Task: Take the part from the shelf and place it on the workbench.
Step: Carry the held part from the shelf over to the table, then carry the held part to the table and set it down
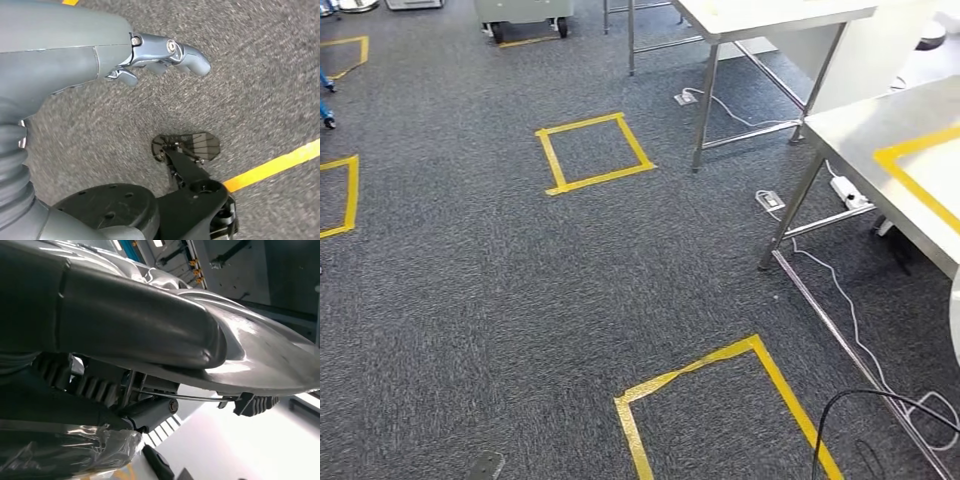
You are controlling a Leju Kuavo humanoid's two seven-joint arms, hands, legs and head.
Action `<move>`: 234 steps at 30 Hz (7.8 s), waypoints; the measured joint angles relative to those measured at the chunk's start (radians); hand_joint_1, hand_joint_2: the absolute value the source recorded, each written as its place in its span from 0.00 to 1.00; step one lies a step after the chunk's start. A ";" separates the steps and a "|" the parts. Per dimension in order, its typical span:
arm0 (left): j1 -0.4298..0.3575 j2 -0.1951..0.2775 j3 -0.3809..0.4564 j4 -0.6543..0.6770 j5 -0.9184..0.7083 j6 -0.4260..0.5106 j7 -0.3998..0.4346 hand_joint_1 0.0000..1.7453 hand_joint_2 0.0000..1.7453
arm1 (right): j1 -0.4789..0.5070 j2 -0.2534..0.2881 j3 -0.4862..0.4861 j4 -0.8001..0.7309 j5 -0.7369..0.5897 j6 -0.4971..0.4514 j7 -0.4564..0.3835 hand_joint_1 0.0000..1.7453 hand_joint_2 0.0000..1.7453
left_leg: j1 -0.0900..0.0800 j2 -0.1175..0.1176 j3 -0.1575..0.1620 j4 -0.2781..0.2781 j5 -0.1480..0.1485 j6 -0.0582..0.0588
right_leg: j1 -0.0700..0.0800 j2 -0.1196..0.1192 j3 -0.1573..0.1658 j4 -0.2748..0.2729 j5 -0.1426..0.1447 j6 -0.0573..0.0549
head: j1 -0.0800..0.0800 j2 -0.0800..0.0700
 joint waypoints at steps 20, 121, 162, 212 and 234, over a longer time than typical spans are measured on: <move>-0.005 -0.008 0.003 0.000 0.002 0.007 0.048 0.00 1.00 | -0.013 0.003 -0.015 -0.007 0.025 -0.040 0.013 1.00 0.00 | -0.004 -0.046 -0.056 0.129 -0.039 -0.036 | 0.003 0.081 0.118 -0.220 0.121 -0.047 | -0.011 0.000; -0.013 -0.066 0.021 -0.002 -0.022 0.017 -0.005 0.00 1.00 | -0.011 -0.010 -0.006 0.018 0.037 -0.090 0.018 1.00 0.00 | -0.006 -0.008 -0.123 0.282 -0.078 -0.050 | -0.016 0.002 0.189 -0.235 0.045 -0.045 | -0.020 0.000; -0.012 -0.014 0.023 -0.002 -0.050 -0.049 -0.019 0.00 1.00 | -0.036 -0.040 0.047 0.007 0.456 -0.351 -0.137 1.00 0.00 | 0.007 -0.018 -0.046 -0.003 0.006 -0.055 | -0.010 0.003 0.171 -0.246 0.081 -0.024 | -0.035 0.000; -0.031 0.014 -0.002 -0.002 -0.148 -0.095 -0.020 0.00 1.00 | -0.757 -0.432 1.275 0.894 2.615 -0.643 0.480 1.00 0.00 | 0.006 -0.019 -0.041 -0.020 0.046 -0.030 | -0.008 0.001 0.195 -0.277 0.081 0.004 | -0.032 0.000; -0.026 0.030 -0.009 -0.002 -0.147 -0.086 0.004 0.00 1.00 | -0.882 -0.282 1.486 1.059 2.614 -0.652 0.439 1.00 0.00 | 0.008 -0.026 -0.042 -0.022 0.047 -0.032 | -0.007 -0.004 0.195 -0.275 0.079 0.000 | -0.031 0.000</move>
